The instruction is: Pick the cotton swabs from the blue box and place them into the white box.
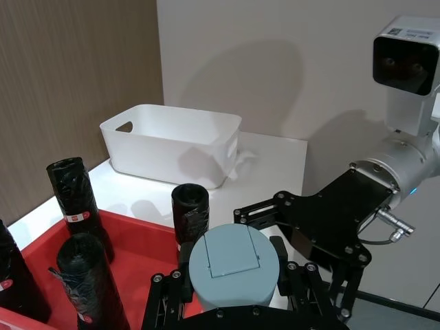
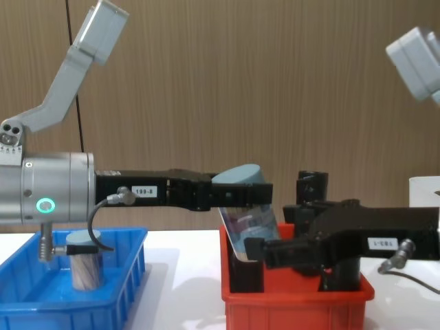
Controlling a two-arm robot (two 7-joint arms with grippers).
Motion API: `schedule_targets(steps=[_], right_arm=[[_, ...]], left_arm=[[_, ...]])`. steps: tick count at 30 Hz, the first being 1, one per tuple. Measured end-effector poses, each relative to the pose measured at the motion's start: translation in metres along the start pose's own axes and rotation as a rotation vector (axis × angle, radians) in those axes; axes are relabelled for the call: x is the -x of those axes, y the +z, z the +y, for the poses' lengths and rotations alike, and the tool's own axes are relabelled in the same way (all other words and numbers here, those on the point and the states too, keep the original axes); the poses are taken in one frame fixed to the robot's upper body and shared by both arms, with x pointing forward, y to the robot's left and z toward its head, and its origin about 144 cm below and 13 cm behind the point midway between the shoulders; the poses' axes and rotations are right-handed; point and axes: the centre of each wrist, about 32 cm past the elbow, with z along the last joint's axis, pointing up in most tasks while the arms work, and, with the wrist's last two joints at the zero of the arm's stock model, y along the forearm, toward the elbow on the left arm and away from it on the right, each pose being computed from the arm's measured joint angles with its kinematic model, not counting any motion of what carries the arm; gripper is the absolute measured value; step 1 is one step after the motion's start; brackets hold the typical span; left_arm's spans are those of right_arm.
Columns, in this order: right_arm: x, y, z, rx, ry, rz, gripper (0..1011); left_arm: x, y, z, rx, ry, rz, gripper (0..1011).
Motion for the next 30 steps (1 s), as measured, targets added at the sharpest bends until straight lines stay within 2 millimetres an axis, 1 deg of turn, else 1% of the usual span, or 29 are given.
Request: schedule_targets(steps=[18,19,21,22,24,25,30], right_arm=[[-0.008,0.003,0.023,0.014,-0.005,-0.024,1002],[-0.008,0.003,0.024,0.014,-0.005,-0.024,981],[-0.009,0.004,0.025,0.015,-0.005,-0.025,970],[-0.010,0.004,0.027,0.015,-0.003,-0.025,929],[-0.010,0.005,0.028,0.015,0.000,-0.024,900],[-0.010,0.005,0.029,0.015,0.003,-0.024,867],[-0.012,0.007,0.031,0.017,0.009,-0.022,809]], left_arm=[[0.000,0.000,0.000,0.000,0.000,0.000,660],[0.000,0.000,0.000,0.000,0.000,0.000,660],[0.000,0.000,0.000,0.000,0.000,0.000,660],[0.000,0.000,0.000,0.000,0.000,0.000,660],[0.000,0.000,0.000,0.000,0.001,0.000,660],[0.000,0.000,0.000,0.000,0.001,0.000,660],[0.000,0.000,0.000,0.000,0.001,0.000,660]])
